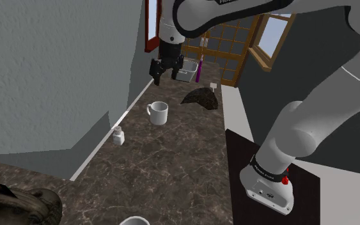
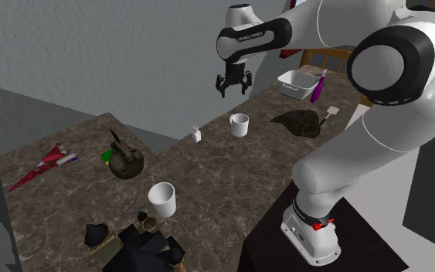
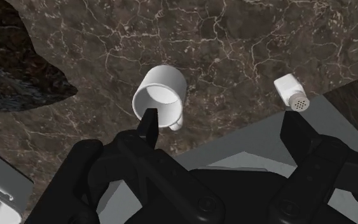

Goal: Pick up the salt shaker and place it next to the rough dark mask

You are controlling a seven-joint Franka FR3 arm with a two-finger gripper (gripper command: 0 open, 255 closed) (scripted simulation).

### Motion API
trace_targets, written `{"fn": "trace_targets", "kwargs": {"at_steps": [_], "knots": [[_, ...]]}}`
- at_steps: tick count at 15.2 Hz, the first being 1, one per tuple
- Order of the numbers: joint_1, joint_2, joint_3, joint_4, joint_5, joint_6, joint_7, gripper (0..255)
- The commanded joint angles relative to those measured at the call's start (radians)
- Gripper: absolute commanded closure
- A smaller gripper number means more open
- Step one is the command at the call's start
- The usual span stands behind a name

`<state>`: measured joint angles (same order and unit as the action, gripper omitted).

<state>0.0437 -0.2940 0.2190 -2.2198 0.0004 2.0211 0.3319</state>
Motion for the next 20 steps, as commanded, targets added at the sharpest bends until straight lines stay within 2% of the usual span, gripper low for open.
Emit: {"fn": "trace_targets", "kwargs": {"at_steps": [1, 11, 20], "knots": [[0.004, 0.069, 0.019, 0.016, -0.007, 0.042, 0.025, 0], [0.045, 0.443, 0.078, 0.219, -0.096, 0.148, 0.153, 0], [0.132, 0.795, 0.073, 0.507, -0.179, 0.155, 0.238, 0]]}}
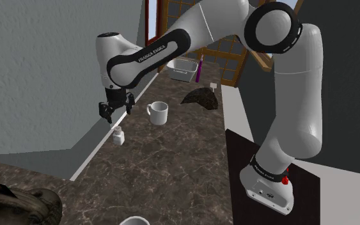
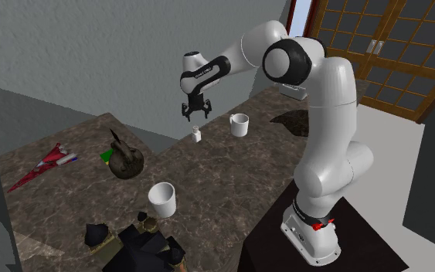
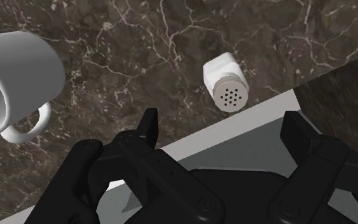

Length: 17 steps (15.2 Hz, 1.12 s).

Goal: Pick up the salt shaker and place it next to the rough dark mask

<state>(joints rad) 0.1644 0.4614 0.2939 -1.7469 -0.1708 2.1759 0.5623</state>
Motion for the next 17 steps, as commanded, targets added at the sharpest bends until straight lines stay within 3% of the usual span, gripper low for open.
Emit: {"fn": "trace_targets", "kwargs": {"at_steps": [1, 9, 17], "knots": [[0.022, 0.08, -0.004, 0.073, -0.014, -0.004, 0.013, 0], [0.031, 0.138, -0.017, 0.055, -0.033, 0.07, 0.025, 0], [0.031, 0.138, -0.017, 0.055, -0.033, 0.07, 0.025, 0]]}}
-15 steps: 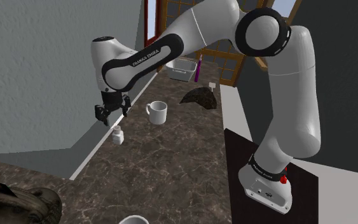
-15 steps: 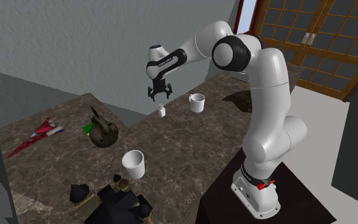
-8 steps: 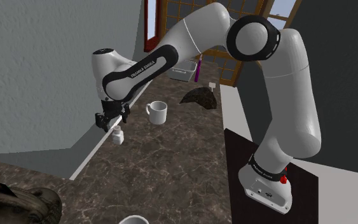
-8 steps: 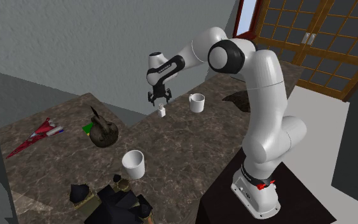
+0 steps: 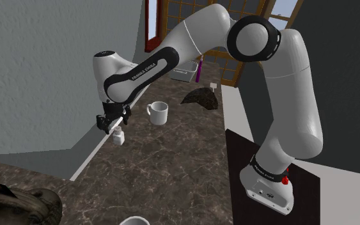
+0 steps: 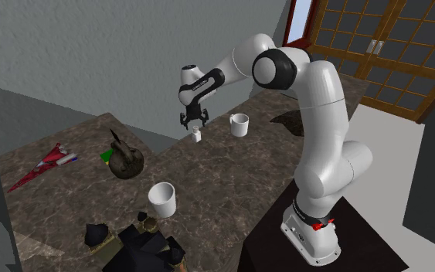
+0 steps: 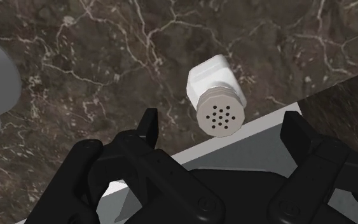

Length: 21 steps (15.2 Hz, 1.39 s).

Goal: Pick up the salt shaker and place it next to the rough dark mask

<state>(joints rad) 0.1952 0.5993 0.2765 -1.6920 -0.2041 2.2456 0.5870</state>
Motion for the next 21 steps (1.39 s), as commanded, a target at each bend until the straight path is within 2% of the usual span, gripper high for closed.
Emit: {"fn": "trace_targets", "kwargs": {"at_steps": [1, 10, 21], "knots": [[0.0, 0.0, 0.0, 0.0, 0.0, 0.0, 0.0, 255], [0.0, 0.0, 0.0, 0.0, 0.0, 0.0, 0.0, 255], [-0.011, -0.081, 0.018, 0.029, 0.028, -0.108, -0.017, 255]]}}
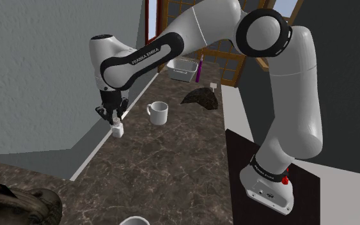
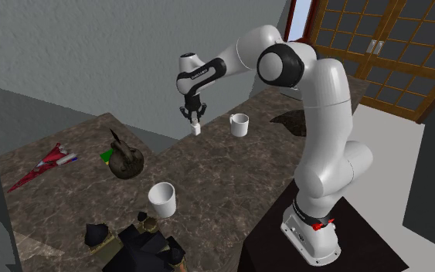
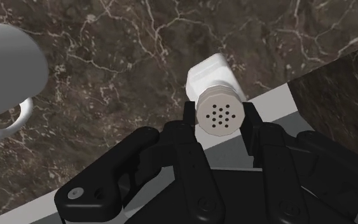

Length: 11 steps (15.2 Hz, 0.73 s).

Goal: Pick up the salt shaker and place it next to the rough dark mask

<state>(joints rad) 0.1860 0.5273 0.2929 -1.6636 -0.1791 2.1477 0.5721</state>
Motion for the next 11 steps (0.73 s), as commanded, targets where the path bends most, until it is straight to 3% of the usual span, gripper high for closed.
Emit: {"fn": "trace_targets", "kwargs": {"at_steps": [1, 11], "knots": [[-0.003, -0.016, 0.003, 0.005, 0.005, -0.02, -0.004, 255], [-0.008, -0.071, 0.014, 0.059, 0.027, -0.128, -0.017, 255]]}}
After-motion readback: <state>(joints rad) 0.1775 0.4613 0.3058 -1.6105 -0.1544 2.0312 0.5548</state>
